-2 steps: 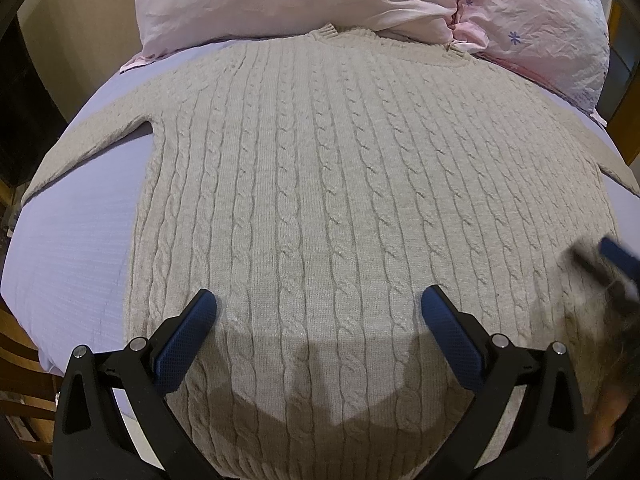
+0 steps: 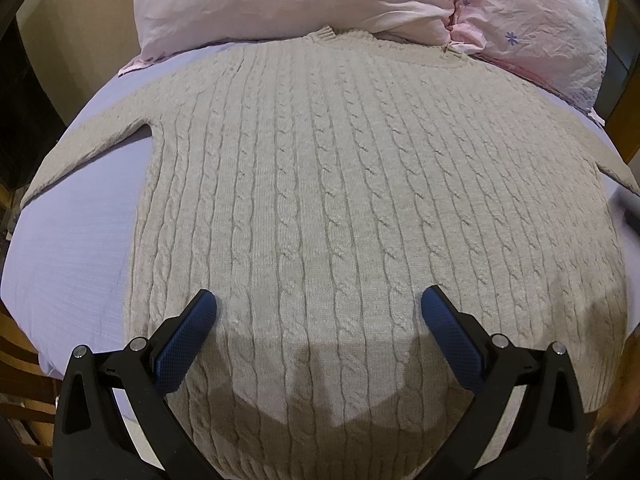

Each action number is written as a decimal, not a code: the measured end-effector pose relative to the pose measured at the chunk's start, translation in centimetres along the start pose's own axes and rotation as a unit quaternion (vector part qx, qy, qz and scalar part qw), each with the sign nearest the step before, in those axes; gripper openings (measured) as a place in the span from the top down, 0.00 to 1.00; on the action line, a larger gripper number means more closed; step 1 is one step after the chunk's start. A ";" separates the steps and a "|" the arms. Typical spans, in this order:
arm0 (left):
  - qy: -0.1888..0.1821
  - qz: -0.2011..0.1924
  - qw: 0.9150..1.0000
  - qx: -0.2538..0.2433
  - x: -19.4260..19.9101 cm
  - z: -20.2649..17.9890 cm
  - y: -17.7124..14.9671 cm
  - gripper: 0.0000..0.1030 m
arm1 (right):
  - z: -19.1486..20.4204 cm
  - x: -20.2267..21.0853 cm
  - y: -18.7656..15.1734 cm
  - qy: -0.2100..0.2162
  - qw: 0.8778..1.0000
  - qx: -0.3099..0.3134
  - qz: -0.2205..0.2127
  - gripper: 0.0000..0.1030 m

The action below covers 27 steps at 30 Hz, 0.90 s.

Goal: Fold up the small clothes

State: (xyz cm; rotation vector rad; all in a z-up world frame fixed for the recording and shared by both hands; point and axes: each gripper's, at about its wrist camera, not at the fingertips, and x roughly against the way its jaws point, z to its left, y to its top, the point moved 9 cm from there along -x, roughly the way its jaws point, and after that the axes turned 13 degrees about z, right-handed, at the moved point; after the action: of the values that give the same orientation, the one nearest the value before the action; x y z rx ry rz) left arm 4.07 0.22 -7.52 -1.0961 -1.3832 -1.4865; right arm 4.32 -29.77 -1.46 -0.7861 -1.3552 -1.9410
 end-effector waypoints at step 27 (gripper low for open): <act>-0.103 -0.240 0.950 0.172 4.9 16.4 7.0 0.01 | -27.5 1.3 15.9 -0.095 0.952 -0.269 -0.112 0.94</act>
State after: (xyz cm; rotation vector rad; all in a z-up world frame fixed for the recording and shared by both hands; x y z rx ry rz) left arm 10.37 16.12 -0.43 -0.7367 -2.0775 -1.4019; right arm 12.76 -60.36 0.57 -1.1366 -1.0563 -2.5217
